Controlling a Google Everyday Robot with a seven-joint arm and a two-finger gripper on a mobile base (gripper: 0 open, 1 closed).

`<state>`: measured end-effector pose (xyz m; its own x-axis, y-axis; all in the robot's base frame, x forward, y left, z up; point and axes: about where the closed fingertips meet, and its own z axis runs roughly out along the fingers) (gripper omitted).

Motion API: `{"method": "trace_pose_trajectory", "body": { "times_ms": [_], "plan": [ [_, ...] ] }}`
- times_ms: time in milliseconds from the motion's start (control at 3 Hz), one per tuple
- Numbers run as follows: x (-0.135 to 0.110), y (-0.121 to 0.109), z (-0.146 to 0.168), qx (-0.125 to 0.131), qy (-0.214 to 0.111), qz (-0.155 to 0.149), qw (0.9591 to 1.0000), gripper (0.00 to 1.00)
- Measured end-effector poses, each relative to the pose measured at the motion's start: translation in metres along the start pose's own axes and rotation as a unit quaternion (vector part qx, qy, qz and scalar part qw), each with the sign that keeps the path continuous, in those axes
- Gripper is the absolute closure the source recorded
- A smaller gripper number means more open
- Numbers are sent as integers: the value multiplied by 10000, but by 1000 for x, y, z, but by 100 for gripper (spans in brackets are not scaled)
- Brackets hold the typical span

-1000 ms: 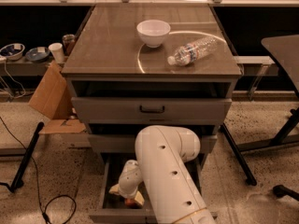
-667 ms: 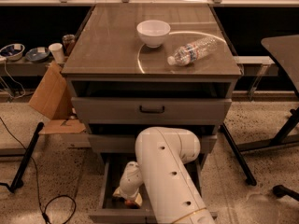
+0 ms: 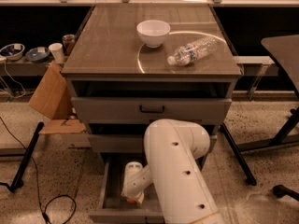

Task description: Pick apple from bottom drawer and place on counter

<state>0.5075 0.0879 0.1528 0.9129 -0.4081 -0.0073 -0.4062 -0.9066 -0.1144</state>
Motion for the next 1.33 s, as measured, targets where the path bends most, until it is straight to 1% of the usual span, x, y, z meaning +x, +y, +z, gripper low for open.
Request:
{"method": "trace_pose_trajectory", "body": {
  "times_ms": [333, 667, 1000, 1333],
  "plan": [
    [-3, 12, -42, -54, 426, 54, 9991, 88],
    [-7, 30, -105, -123, 880, 335, 9955, 100],
    [-7, 35, -159, -88, 932, 288, 9952, 100],
    [9, 17, -223, -70, 1069, -56, 9942, 100]
  ]
}}
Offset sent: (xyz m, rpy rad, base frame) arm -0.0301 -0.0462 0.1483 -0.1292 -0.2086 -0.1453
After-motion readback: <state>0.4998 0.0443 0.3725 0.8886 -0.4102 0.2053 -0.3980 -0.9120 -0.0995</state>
